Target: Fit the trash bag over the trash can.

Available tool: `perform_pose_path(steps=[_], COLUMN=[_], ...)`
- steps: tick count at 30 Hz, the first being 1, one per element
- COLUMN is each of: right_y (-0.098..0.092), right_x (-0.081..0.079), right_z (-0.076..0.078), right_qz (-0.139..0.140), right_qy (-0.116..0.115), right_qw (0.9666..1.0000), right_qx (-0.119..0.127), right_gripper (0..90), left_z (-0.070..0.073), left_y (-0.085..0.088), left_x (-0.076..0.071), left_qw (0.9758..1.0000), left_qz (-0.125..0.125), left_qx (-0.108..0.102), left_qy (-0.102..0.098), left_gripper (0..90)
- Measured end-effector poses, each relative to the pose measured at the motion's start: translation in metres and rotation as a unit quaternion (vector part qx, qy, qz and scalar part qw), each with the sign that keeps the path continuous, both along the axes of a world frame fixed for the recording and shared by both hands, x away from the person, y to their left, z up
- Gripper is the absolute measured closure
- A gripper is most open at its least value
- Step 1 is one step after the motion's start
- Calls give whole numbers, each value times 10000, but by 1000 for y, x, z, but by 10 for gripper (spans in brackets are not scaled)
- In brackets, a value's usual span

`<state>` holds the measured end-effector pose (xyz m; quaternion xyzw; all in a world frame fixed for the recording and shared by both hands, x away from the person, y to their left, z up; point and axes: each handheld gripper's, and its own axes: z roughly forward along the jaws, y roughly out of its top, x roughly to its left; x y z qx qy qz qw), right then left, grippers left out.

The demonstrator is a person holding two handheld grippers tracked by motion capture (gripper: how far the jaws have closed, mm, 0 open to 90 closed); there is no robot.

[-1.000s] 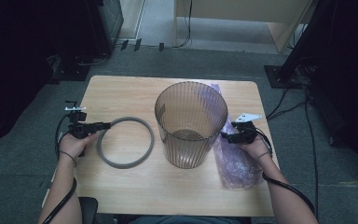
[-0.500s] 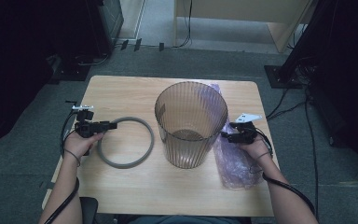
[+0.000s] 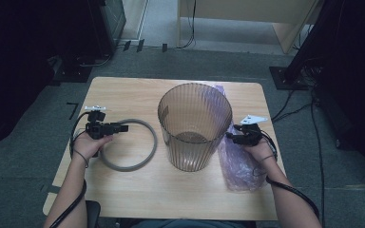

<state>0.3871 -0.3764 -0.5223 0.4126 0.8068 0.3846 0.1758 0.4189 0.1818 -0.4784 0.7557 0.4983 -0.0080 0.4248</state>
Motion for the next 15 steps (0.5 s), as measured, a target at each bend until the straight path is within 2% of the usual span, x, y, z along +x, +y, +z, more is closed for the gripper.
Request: perform_pose_path(steps=[4,8,10,15], right_y=[0,2,2,2], right_x=[3,7,8,8], right_z=[0,0,0,0], right_qz=[37,58,45,101], right_qy=[-13,-7,-9,-29], right_qw=[10000,10000,10000,9999], right_qx=[32,26,30,13], right_gripper=[533,546,554,587], left_z=[1,4,8,16], left_y=[-3,-5,-7,-11], left_x=[1,4,10,18], left_qw=[10000,9999,10000,9999], left_qz=[-25,-117,-65,-14], left_qx=[13,85,-12,-53], left_qy=[-3,-69,-62,-97], left_gripper=[399,384,384,390])
